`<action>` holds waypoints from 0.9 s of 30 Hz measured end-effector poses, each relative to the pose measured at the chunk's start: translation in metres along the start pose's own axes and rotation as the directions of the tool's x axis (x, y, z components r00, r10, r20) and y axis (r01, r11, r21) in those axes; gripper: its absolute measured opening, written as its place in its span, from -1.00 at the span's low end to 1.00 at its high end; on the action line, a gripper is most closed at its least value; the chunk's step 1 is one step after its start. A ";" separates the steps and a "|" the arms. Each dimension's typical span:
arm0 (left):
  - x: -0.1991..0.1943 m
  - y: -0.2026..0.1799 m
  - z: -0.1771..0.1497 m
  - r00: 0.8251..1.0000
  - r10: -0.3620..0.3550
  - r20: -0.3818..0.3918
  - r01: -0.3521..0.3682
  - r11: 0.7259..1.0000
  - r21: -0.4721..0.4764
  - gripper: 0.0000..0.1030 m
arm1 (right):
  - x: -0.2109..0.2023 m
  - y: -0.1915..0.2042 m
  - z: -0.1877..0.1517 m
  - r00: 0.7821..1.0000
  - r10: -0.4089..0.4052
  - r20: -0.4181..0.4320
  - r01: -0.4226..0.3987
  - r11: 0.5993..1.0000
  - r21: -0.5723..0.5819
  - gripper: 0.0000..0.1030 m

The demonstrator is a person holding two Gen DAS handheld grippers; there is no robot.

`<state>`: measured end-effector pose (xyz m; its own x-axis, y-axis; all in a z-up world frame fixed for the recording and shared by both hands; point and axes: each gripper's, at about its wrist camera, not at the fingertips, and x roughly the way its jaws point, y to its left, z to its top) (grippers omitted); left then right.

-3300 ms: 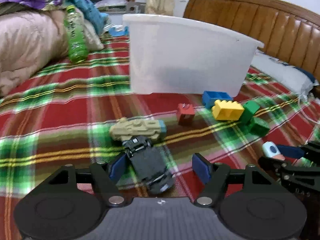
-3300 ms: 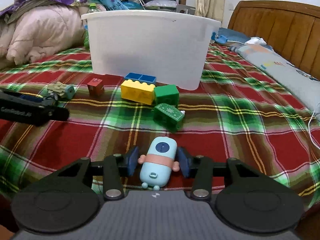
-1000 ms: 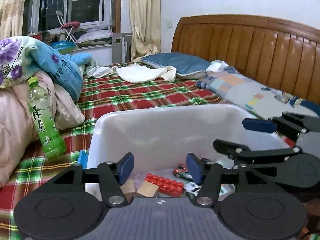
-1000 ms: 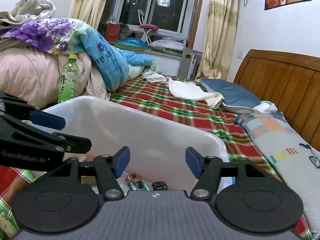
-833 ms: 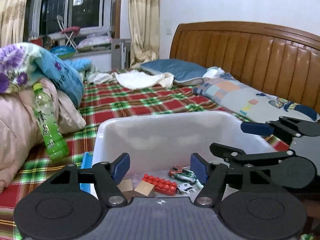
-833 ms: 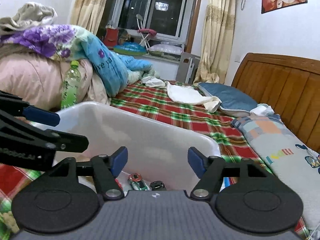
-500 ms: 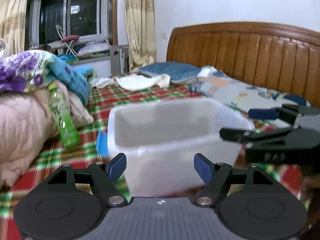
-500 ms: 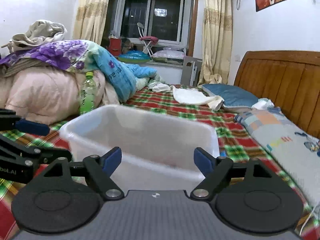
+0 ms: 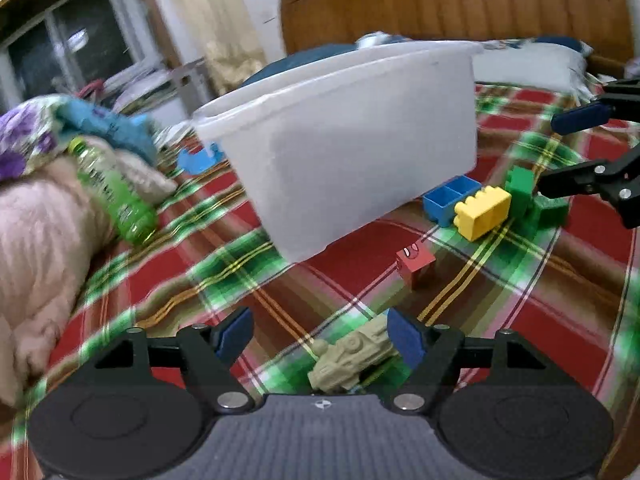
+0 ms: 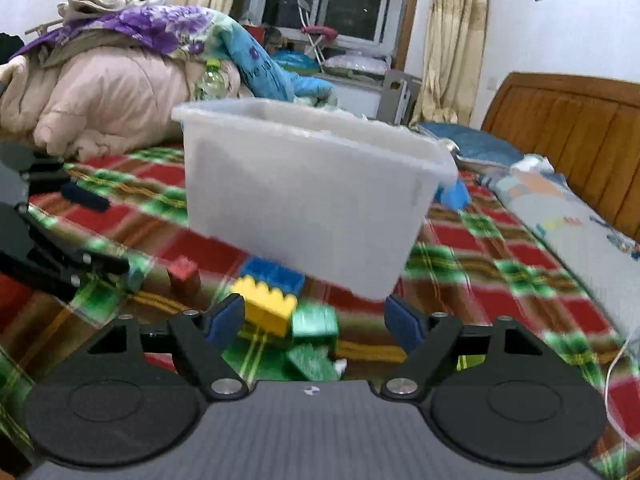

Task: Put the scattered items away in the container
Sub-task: 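Grasp the green printed block with the right gripper while the left gripper grasps the beige toy tank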

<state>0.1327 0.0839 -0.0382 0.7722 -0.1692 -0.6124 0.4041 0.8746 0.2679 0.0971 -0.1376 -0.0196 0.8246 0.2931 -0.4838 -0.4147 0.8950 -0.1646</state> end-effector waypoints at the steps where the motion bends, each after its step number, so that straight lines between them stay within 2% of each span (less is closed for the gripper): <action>1: 0.002 0.002 0.000 0.998 -0.062 -0.008 0.062 0.998 -0.007 0.50 | 0.001 0.000 -0.002 1.000 -0.001 -0.007 0.001 1.000 0.004 0.53; 3: 0.007 0.002 -0.002 0.989 -0.138 -0.046 0.137 0.990 -0.025 0.49 | 0.001 -0.002 -0.005 1.000 -0.006 -0.015 0.006 1.000 0.014 0.53; 5: 0.008 -0.006 -0.009 0.982 -0.169 -0.080 0.166 0.985 -0.036 0.45 | 0.002 -0.003 -0.005 1.000 -0.008 -0.014 0.009 1.000 0.025 0.53; 7: 0.000 -0.013 -0.014 0.980 -0.187 -0.062 0.182 0.980 -0.079 0.30 | 0.001 -0.005 -0.006 1.000 -0.014 -0.008 0.014 0.999 0.029 0.53; 10: -0.010 -0.021 -0.016 0.975 -0.219 -0.036 0.211 0.964 -0.161 0.27 | 0.000 -0.005 -0.010 1.000 -0.022 -0.004 0.022 1.000 0.012 0.53; 13: -0.012 -0.034 -0.013 0.979 -0.205 -0.018 0.199 0.963 -0.181 0.27 | 0.006 -0.004 -0.014 0.999 -0.023 -0.030 0.023 1.000 -0.013 0.53; 18: -0.005 -0.046 -0.013 0.987 -0.156 -0.033 0.147 0.968 -0.205 0.21 | 0.016 -0.007 -0.026 0.995 0.033 -0.093 -0.033 0.999 0.004 0.24; 23: -0.011 -0.045 -0.016 0.990 -0.135 -0.040 0.127 0.978 -0.163 0.22 | 0.026 -0.010 -0.032 0.993 0.044 -0.109 -0.043 0.999 0.010 0.23; 25: -0.011 -0.044 -0.020 0.987 -0.151 -0.044 0.144 0.981 -0.131 0.27 | 0.031 -0.010 -0.032 0.991 0.051 -0.120 -0.051 0.999 0.007 0.23; 27: -0.014 -0.044 -0.024 0.985 -0.166 -0.037 0.161 0.980 -0.117 0.27 | 0.032 -0.007 -0.033 0.990 0.057 -0.129 -0.057 0.998 0.004 0.11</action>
<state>0.0925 0.0583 -0.0589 0.6757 -0.2953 -0.6754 0.4626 0.8832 0.0767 0.1139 -0.1459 -0.0623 0.7432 0.2982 -0.5989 -0.4598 0.8780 -0.1333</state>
